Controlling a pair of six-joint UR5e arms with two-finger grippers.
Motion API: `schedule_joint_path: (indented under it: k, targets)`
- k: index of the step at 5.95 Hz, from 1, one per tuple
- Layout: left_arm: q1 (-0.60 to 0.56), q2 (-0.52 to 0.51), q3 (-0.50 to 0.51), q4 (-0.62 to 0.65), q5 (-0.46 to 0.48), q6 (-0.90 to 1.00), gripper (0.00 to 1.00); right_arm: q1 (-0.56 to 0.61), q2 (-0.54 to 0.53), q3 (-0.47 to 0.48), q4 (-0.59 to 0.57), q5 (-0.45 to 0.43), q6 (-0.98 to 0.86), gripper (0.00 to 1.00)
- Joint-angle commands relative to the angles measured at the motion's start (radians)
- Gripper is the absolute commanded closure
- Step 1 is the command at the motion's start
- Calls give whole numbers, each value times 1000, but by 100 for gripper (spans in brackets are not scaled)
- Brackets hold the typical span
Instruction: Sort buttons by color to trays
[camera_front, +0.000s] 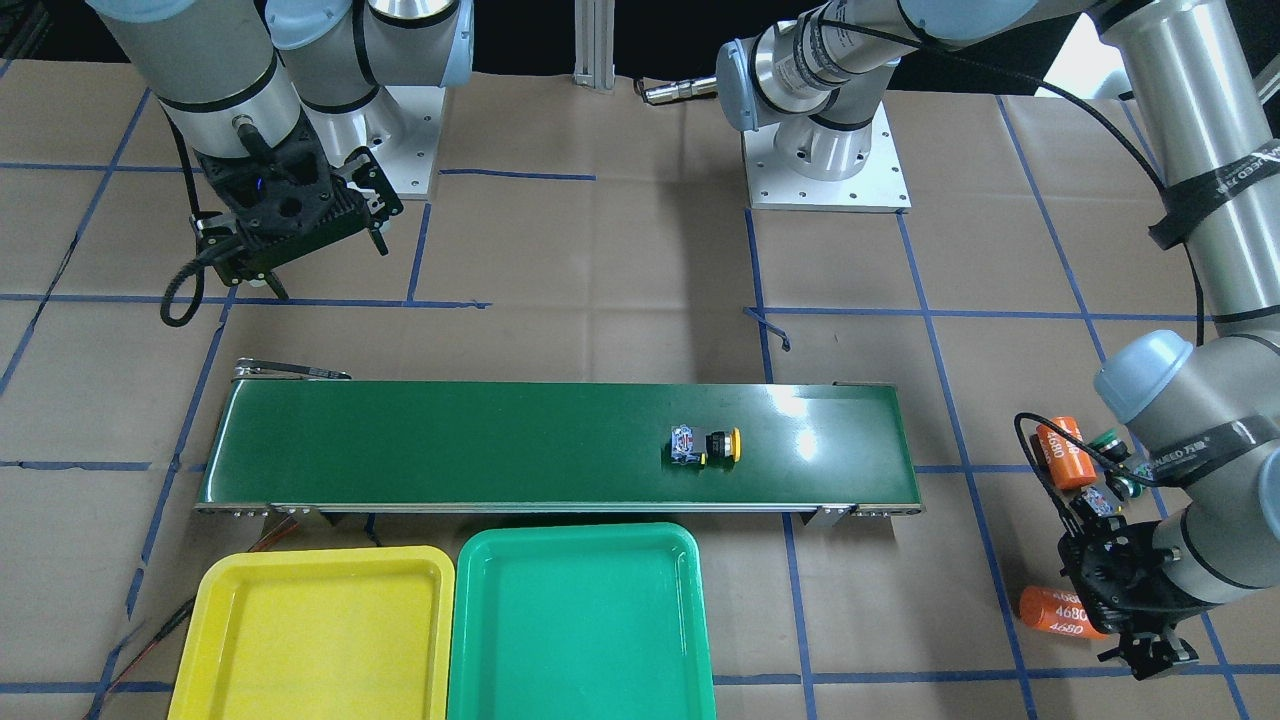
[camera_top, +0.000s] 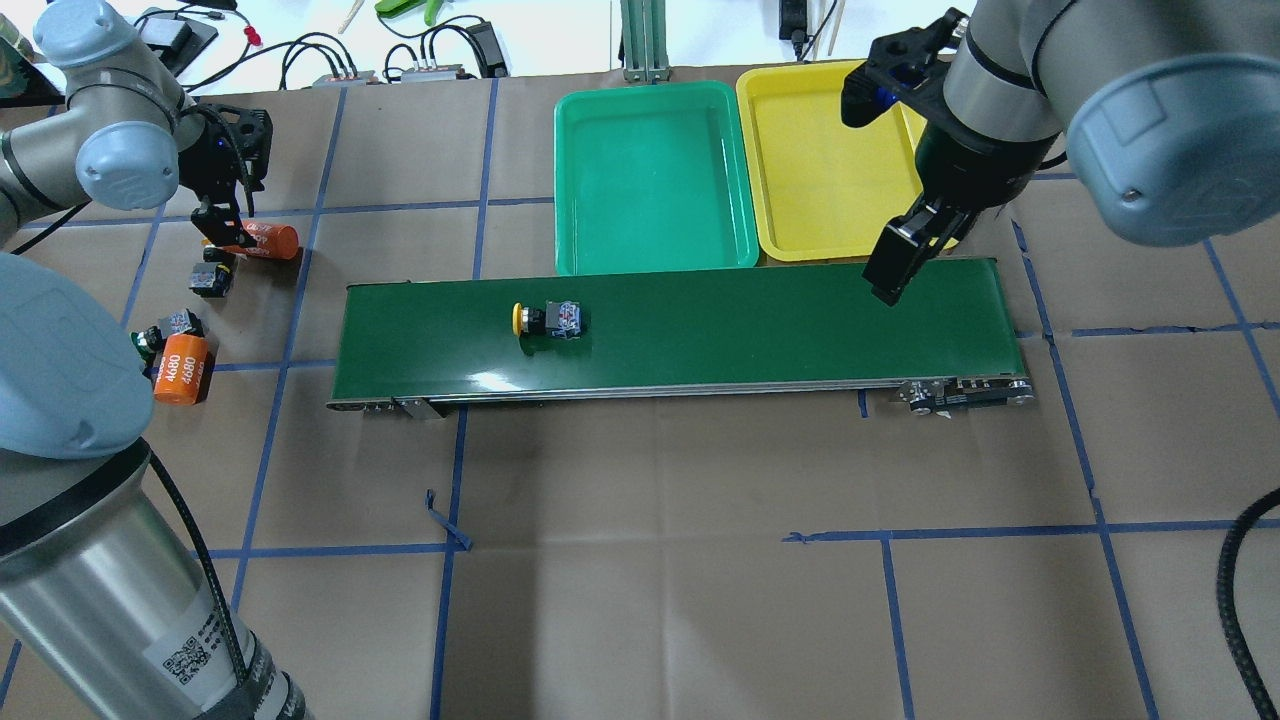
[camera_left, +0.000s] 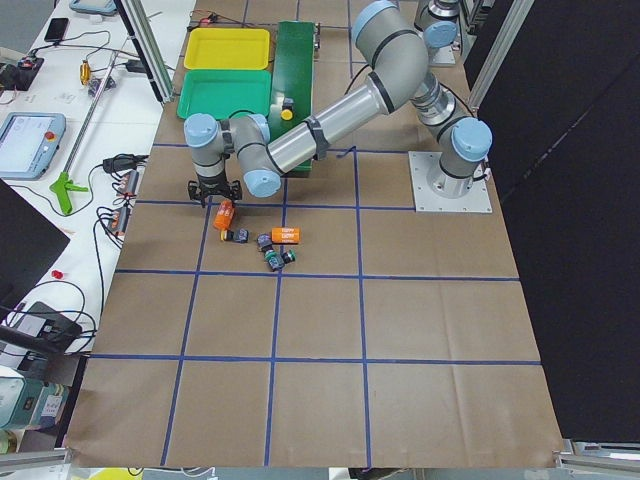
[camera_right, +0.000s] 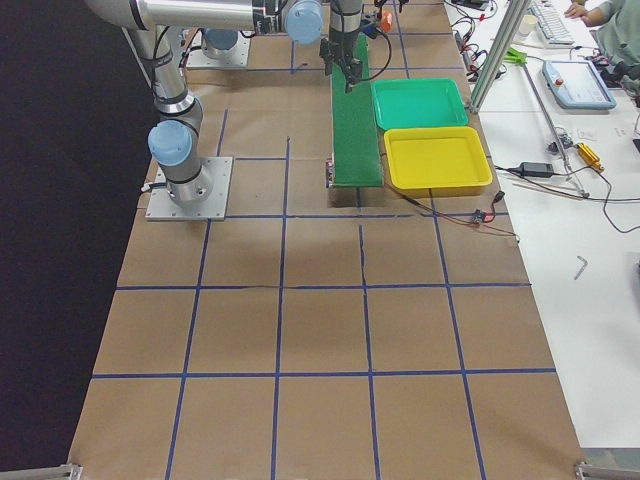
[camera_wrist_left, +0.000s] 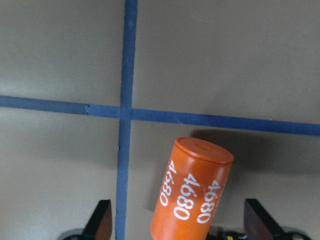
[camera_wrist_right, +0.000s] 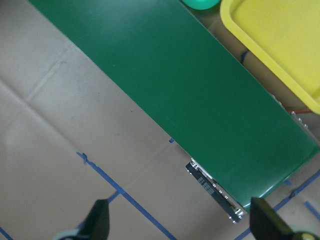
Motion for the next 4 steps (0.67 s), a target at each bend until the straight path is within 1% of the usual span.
schedule_joint_path:
  k: [1,2,3,4]
  targets:
    - [0,-42,-10,-8,3,50,7,0,-2,2,-5,0,-288,0]
    - [1,-44,-10,-21,9,53,17,0,-3,6,-10,13,-296,0]
    - [1,-38,-9,-18,11,54,84,0,-3,8,-8,7,-294,0]
    - [0,-26,-9,-18,8,54,100,0,-3,3,-11,0,-351,0]
